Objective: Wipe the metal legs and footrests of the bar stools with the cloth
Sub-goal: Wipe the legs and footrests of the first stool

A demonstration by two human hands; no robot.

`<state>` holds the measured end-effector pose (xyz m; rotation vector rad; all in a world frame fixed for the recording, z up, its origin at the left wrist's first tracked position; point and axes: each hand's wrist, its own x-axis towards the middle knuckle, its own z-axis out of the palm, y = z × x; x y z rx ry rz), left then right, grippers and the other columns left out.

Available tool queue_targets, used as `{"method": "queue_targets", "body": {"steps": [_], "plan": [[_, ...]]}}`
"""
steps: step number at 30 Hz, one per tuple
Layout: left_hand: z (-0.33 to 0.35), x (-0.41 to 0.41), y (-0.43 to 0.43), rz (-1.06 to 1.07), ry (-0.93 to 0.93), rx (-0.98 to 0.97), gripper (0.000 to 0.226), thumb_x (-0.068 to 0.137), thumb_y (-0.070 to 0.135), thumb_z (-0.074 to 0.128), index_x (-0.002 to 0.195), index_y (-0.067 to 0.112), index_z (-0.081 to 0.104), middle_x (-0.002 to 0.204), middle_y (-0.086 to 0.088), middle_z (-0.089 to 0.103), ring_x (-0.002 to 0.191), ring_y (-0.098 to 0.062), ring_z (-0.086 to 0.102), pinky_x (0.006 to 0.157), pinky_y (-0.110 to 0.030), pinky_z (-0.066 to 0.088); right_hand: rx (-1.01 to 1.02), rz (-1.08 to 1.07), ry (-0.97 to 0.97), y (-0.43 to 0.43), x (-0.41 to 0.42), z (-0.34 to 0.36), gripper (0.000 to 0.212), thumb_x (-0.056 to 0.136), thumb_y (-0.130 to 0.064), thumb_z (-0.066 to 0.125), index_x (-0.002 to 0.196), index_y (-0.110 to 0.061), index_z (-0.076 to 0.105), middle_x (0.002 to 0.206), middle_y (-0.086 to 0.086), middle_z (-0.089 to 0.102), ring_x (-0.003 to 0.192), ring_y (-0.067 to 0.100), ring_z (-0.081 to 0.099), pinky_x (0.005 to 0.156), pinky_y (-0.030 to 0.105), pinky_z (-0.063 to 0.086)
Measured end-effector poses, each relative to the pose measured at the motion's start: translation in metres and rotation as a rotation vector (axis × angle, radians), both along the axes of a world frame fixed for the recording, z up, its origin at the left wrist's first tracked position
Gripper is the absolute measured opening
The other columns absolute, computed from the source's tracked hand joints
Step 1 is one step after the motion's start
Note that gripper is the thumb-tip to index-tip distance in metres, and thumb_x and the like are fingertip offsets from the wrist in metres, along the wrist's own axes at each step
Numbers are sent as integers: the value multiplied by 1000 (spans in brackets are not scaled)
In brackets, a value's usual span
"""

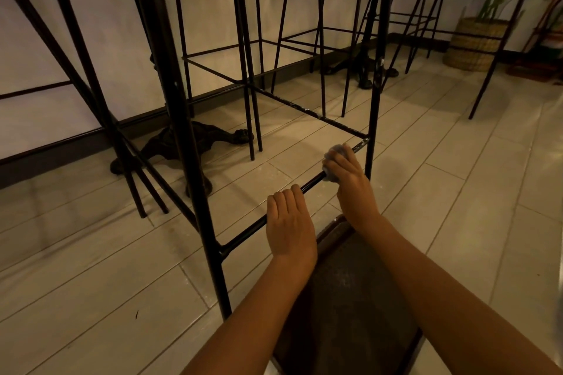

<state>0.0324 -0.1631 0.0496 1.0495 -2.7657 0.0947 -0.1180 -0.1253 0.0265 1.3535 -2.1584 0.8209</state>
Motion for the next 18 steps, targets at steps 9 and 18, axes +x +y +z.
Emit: {"method": "queue_targets", "body": {"steps": [9, 18], "plan": [[-2, 2, 0, -10, -12, -20, 70, 92, 20, 46, 143, 0, 3, 144, -18, 26, 133, -32, 26, 114, -41, 14, 280, -173, -41, 5, -44, 18, 44, 78, 2, 65, 119, -10, 55, 137, 7, 43, 136, 31, 25, 103, 46, 42], [-2, -1, 0, 6, -15, 1, 72, 92, 22, 46, 143, 0, 0, 145, -18, 23, 134, -33, 23, 115, -41, 12, 68, -108, -143, -3, -22, 17, 24, 84, 9, 52, 102, -2, 63, 121, 14, 55, 120, 29, 45, 99, 40, 45]]}}
